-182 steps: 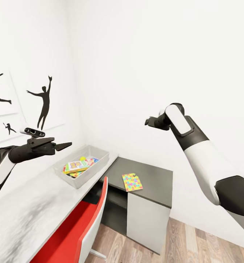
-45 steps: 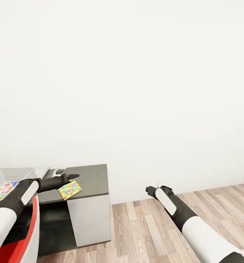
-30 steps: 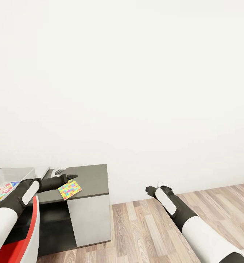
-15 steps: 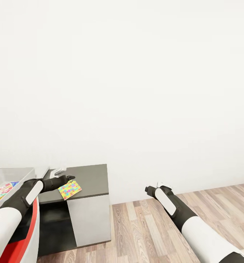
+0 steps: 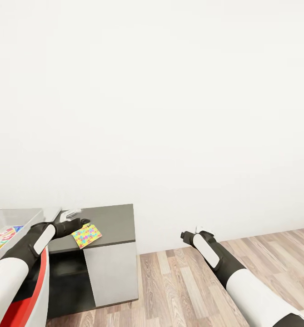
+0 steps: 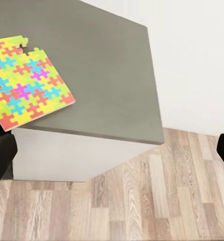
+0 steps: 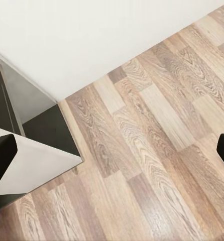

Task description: Put all the toys in the child's room - the three board games (two on the bed and one on the table), the two jigsaw puzzles on the table, and the tennis ball on the table - inside the toy box on the table in the child's room.

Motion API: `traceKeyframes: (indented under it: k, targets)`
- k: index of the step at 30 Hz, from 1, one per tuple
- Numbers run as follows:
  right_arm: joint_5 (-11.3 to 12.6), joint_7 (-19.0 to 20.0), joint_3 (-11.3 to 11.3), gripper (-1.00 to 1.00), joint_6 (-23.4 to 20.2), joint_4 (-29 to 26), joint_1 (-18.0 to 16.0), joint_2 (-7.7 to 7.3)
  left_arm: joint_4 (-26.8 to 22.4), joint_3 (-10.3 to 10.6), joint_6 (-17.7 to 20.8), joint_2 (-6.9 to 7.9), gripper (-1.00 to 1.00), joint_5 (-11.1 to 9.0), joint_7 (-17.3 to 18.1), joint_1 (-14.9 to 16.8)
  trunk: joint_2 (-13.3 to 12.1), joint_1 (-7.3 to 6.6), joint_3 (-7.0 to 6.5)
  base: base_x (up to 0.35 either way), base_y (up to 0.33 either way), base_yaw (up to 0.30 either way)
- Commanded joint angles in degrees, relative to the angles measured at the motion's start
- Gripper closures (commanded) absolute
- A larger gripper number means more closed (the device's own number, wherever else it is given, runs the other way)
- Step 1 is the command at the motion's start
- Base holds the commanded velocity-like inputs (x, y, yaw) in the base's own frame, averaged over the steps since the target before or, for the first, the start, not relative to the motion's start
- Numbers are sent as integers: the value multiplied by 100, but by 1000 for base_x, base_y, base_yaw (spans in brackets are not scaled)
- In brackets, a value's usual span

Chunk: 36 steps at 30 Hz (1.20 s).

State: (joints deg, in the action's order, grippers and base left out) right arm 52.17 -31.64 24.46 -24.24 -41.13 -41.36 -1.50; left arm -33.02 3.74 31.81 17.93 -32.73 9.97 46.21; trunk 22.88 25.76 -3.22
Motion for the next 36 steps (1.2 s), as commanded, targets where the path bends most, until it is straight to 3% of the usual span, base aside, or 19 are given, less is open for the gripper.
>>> traceKeyframes:
  k: [1, 12, 20, 36]
  targets:
    - [38, -44, 32, -100, -11, -9, -4, -6, -3, 22, 5, 4, -100, -13, -45, 2, 5, 3, 3, 0, 0, 0]
    - [38, -44, 32, -100, -11, -9, -4, 1, -4, 22, -76, -124, -100, -14, -680, 2, 5, 3, 3, 0, 0, 0]
    - [38, -44, 32, -100, -11, -9, -4, 1, -6, 37, -440, -282, -100, -12, -1441, 2, 5, 3, 3, 0, 0, 0]
    - [38, -44, 32, -100, -11, -9, -4, 8, -11, 64, -476, -324, -100, -14, -1550, 2, 5, 3, 11, 43, -3, 0]
